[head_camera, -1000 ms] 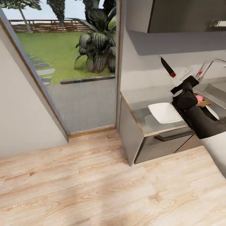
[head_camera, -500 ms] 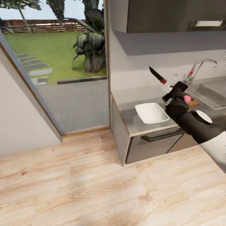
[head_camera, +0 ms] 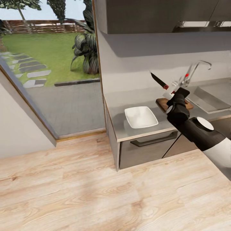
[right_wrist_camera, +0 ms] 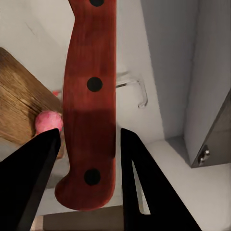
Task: In the kitchen, take the Vidalia onion out of the sink, dice it on the chopping board with the paring knife, put the diced onion into the bowl on the countertop, then place both the paring knife and the chopping board into the sink.
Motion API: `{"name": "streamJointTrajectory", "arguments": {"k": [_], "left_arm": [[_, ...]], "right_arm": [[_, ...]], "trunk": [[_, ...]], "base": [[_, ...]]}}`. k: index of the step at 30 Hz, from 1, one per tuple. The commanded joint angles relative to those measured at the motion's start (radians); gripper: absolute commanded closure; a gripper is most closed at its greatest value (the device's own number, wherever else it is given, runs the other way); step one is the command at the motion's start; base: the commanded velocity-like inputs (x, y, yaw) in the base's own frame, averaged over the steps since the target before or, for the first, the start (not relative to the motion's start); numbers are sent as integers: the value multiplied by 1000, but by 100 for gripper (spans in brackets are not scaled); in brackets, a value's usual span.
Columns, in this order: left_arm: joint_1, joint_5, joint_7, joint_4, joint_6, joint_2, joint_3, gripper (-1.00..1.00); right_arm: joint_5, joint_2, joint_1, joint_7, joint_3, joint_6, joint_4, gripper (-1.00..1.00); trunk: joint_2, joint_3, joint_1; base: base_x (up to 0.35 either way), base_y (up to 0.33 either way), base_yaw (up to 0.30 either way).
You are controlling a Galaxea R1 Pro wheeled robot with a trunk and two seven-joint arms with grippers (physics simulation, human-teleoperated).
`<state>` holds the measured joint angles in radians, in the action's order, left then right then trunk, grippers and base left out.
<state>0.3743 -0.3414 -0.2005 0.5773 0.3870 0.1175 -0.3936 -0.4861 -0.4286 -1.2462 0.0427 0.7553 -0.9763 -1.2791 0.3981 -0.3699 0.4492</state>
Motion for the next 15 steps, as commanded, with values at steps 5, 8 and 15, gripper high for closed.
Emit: {"name": "streamJointTrajectory", "arguments": {"k": [5, 8, 15], "left_arm": [[0, -7, -8, -8, 32, -3, -8, -100], [0, -7, -6, -17, 47, -9, -8, -100], [0, -6, -5, -30, 54, -13, -8, -100]], "right_arm": [[-27, 0, 6, 5, 51, -6, -1, 100], [-32, 0, 11, 6, 133, -7, -1, 100], [-37, 3, 13, 8, 173, -8, -2, 100]], "trunk": [[2, -2, 1], [2, -2, 1], [2, -2, 1]], "base": [[105, -318, 0], [112, -319, 0], [114, -319, 0]]}}
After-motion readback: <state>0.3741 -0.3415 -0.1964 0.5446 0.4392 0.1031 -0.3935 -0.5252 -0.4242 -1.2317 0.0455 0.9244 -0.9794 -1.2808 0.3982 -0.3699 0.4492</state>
